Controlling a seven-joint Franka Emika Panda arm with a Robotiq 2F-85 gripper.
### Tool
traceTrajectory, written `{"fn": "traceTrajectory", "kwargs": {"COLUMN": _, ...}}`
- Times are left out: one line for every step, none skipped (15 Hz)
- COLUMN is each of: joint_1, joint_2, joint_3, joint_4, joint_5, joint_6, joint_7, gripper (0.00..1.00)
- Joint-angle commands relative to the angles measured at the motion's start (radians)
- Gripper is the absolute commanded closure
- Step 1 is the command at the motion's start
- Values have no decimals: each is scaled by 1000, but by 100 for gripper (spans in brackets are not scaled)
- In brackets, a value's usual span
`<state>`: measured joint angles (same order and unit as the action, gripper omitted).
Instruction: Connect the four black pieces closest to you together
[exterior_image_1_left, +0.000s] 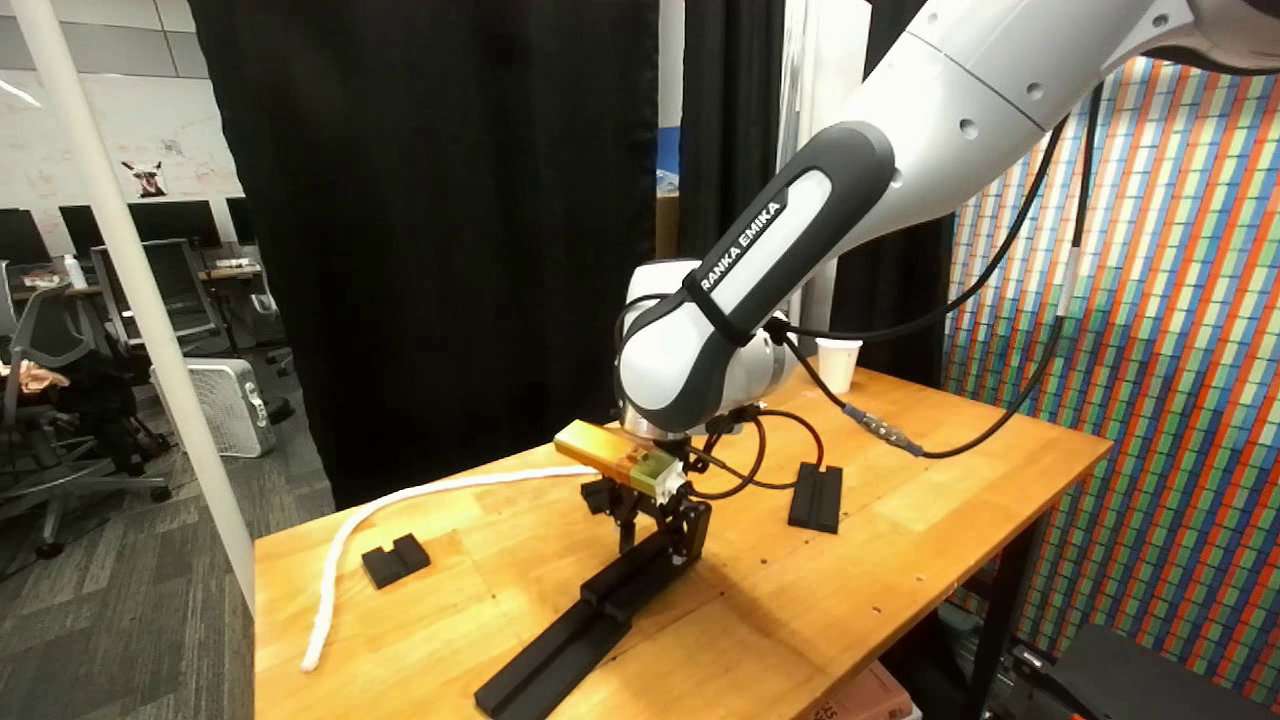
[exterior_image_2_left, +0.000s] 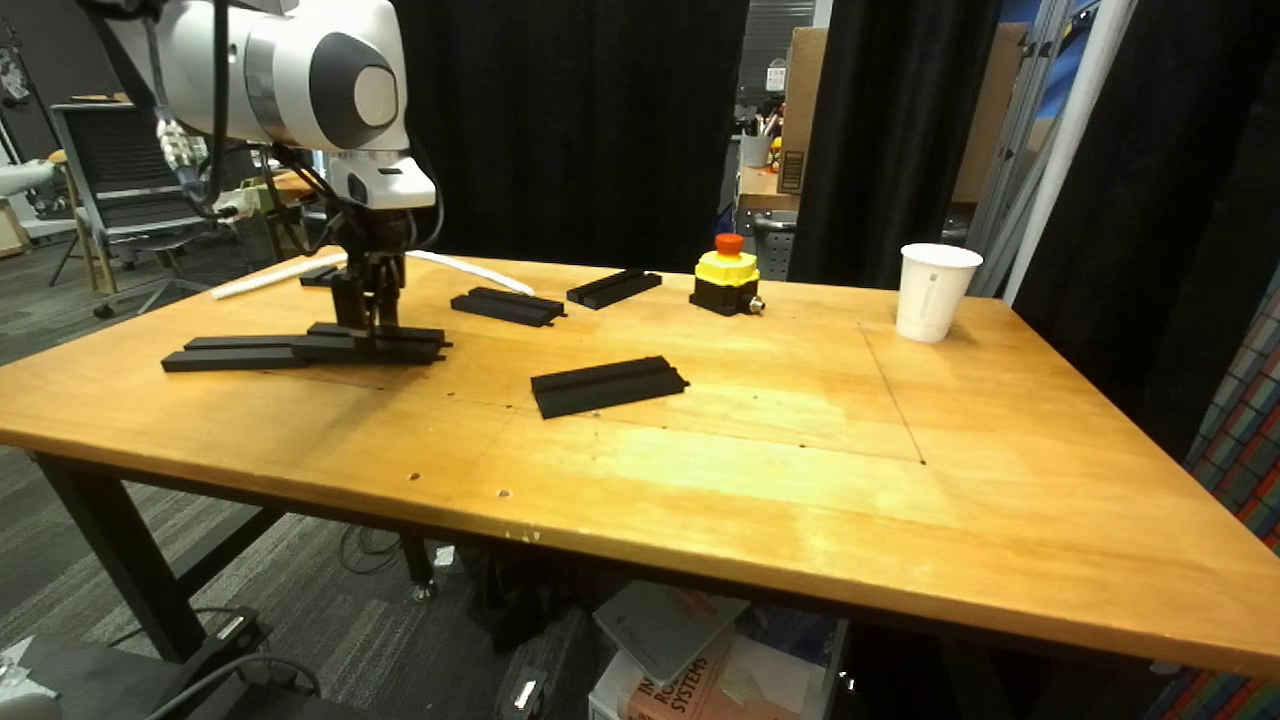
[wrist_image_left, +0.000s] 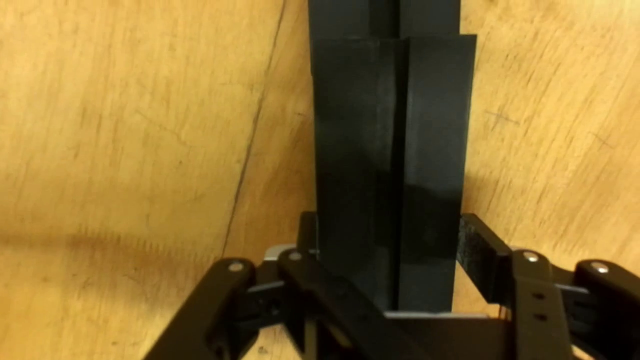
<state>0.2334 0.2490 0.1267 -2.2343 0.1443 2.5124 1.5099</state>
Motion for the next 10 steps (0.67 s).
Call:
{"fn": "traceTrajectory", "kwargs": {"joint_1": -2, "joint_2": 21, "joint_3": 7, "joint_4": 32, "joint_5": 22, "joint_6": 8, "joint_7": -23, "gripper": 55}}
{"fn": "traceTrajectory", "kwargs": {"joint_1": -1, "joint_2": 20, "joint_3": 5, "joint_4": 33, "joint_5": 20, "joint_6": 6, "joint_7": -20, "gripper": 55}}
{"fn": "traceTrajectory", "kwargs": {"joint_1": 0, "joint_2": 20, "joint_3": 4, "joint_4": 35, "joint_5": 17, "joint_6": 4, "joint_7": -18, "gripper": 55}}
{"fn": "traceTrajectory", "kwargs": {"joint_1": 3, "joint_2": 16, "joint_3": 0, "joint_4": 35, "joint_5": 8, "joint_6": 1, "joint_7": -7, "gripper": 55}}
{"fn": "traceTrajectory", "kwargs": {"joint_1": 5, "joint_2": 10, "joint_3": -2, "joint_4": 33, "joint_5": 2, "joint_6": -2, "joint_7": -1, "gripper": 55}}
{"fn": "traceTrajectory", "kwargs": {"joint_1": 5, "joint_2": -5, "joint_3": -3, "joint_4": 22, "joint_5": -2, "joint_6": -7, "joint_7": 0, "gripper": 55}}
{"fn": "traceTrajectory", "kwargs": {"joint_1": 5, "joint_2": -11, "joint_3": -4, "joint_4": 18, "joint_5": -5, "joint_6": -9, "joint_7": 0, "gripper": 55}}
{"fn": "traceTrajectory", "kwargs": {"joint_1": 6, "joint_2": -19, "joint_3": -6, "joint_4": 11, "joint_5": -10, "joint_6": -13, "joint_7": 2, "gripper": 55}}
{"fn": "traceTrajectory", "kwargs": {"joint_1": 6, "joint_2": -24, "joint_3": -8, "joint_4": 7, "joint_5": -13, "joint_6": -15, "joint_7": 5, "gripper": 55}}
{"fn": "traceTrajectory", "kwargs": {"joint_1": 5, "joint_2": -30, "joint_3": -7, "joint_4": 4, "joint_5": -13, "joint_6": -18, "joint_7": 3, "gripper": 55}}
